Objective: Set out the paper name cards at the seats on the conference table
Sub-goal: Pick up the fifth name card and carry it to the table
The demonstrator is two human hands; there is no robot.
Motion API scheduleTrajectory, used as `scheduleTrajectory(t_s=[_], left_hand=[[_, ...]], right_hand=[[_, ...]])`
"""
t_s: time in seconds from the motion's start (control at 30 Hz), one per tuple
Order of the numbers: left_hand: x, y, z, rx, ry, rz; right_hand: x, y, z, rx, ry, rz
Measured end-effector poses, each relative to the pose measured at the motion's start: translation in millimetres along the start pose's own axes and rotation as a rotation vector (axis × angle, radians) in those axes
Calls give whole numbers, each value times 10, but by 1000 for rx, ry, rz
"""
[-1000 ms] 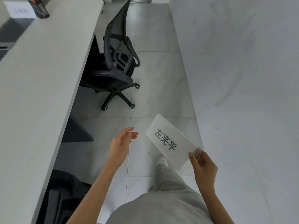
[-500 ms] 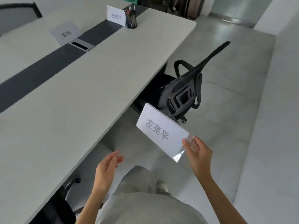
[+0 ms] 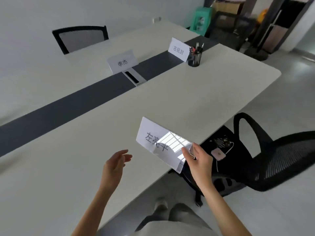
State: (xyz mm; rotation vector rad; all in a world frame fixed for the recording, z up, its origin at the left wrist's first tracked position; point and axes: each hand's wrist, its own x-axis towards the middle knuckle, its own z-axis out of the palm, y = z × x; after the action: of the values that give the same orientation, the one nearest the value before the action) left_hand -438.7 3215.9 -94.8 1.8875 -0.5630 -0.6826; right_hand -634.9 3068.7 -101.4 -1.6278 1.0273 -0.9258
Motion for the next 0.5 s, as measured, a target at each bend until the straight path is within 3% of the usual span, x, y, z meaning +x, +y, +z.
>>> scheduleTrajectory(t_s=[0.23,0.5], left_hand=[[968,281,93,113,175,-74],[1983,530,596,216,240,-146]], right_hand=[[1659,41,633,44,-169,44],[3210,572,671,43,-431,113]])
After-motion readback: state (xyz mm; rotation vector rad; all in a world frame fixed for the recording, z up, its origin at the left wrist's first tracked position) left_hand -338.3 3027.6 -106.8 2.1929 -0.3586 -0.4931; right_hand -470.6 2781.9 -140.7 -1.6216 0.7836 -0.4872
